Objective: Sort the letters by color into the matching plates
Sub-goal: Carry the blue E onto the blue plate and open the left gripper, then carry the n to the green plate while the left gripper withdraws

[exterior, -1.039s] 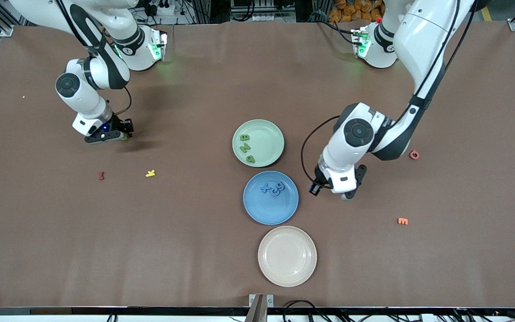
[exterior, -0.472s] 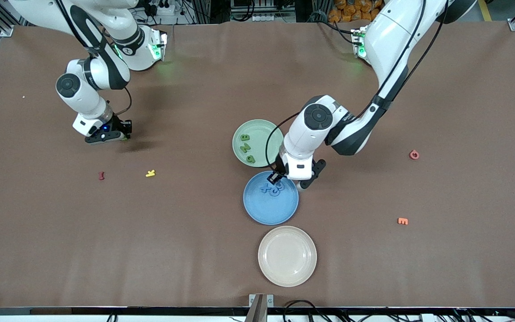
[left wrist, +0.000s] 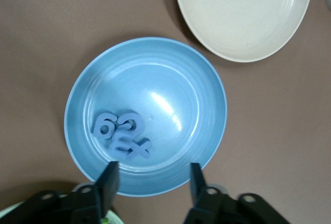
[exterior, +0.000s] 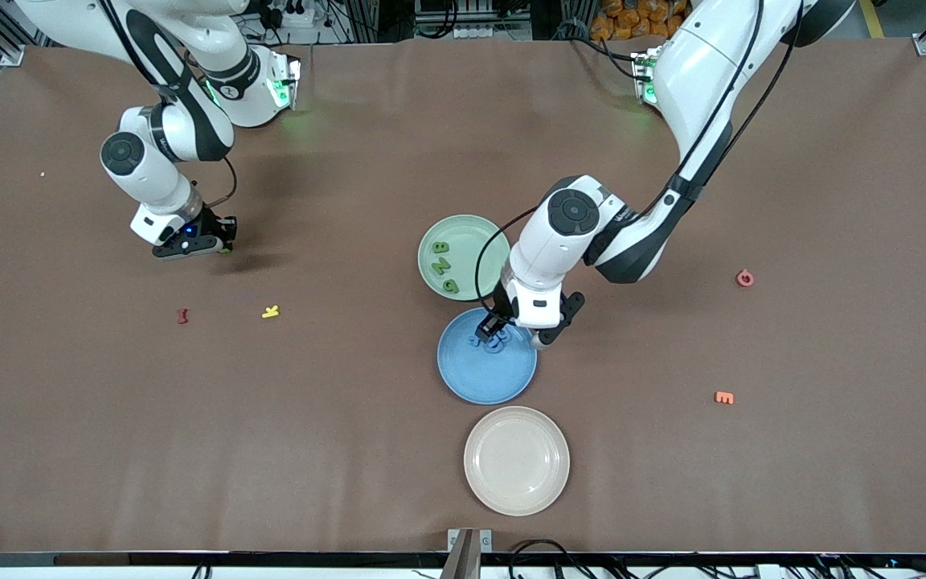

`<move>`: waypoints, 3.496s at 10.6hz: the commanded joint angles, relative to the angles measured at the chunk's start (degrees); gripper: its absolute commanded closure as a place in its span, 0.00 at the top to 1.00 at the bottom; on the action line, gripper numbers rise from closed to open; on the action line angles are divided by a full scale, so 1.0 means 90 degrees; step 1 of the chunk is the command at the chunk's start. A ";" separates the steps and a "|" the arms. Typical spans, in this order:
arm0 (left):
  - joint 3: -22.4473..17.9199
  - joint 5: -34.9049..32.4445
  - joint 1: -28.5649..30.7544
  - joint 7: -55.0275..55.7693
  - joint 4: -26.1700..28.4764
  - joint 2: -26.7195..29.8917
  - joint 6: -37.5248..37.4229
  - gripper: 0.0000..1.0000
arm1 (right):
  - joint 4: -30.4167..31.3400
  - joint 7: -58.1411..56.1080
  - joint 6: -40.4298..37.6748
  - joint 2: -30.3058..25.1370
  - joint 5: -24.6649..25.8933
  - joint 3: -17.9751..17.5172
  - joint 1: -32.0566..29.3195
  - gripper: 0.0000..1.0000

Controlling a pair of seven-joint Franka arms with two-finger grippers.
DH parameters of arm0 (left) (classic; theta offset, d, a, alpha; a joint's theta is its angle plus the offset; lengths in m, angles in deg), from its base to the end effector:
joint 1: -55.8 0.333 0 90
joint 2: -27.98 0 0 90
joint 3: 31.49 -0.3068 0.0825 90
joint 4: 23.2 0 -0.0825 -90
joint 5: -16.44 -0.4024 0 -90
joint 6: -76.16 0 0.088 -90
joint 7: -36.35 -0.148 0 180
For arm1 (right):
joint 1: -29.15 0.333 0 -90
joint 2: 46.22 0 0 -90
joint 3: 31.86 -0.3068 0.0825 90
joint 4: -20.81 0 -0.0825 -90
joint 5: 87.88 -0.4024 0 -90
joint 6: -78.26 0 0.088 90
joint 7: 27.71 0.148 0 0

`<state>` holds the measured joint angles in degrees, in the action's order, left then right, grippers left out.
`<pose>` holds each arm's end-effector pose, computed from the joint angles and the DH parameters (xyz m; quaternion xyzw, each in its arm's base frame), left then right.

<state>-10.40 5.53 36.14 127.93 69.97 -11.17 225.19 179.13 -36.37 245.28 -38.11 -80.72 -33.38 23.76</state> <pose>0.5824 -0.4604 0.2204 0.8957 0.4084 0.0279 0.1738 0.3883 -0.0190 0.1061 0.9947 0.1023 0.0039 0.0130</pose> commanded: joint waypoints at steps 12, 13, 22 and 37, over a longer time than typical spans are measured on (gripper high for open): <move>-0.0284 0.0010 0.1079 -0.4162 -0.0176 0.0717 -0.2169 1.00 | -0.0920 0.1621 -0.1165 -0.0569 -0.0024 0.0041 0.0568 0.00; -0.0235 0.0127 0.1314 -0.4933 -0.0186 0.0824 -0.2599 1.00 | -0.0969 0.2061 -0.1165 -0.0559 -0.0024 0.0032 0.0783 0.00; -0.0351 0.0216 0.2029 -0.7480 0.1530 0.2775 -0.3845 1.00 | -0.1711 0.6532 -0.1165 0.0036 -0.0033 -0.0505 0.2921 0.00; -0.1475 0.1398 0.2019 -0.9930 0.0557 0.4566 -0.5523 1.00 | -0.5608 1.0727 -0.3206 0.2360 -0.0033 -0.0681 0.4827 0.00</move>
<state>-23.67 17.30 53.49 43.09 78.18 30.65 178.54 132.36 57.36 217.25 -20.05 -80.95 -39.37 65.81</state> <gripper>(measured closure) 0.000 0.744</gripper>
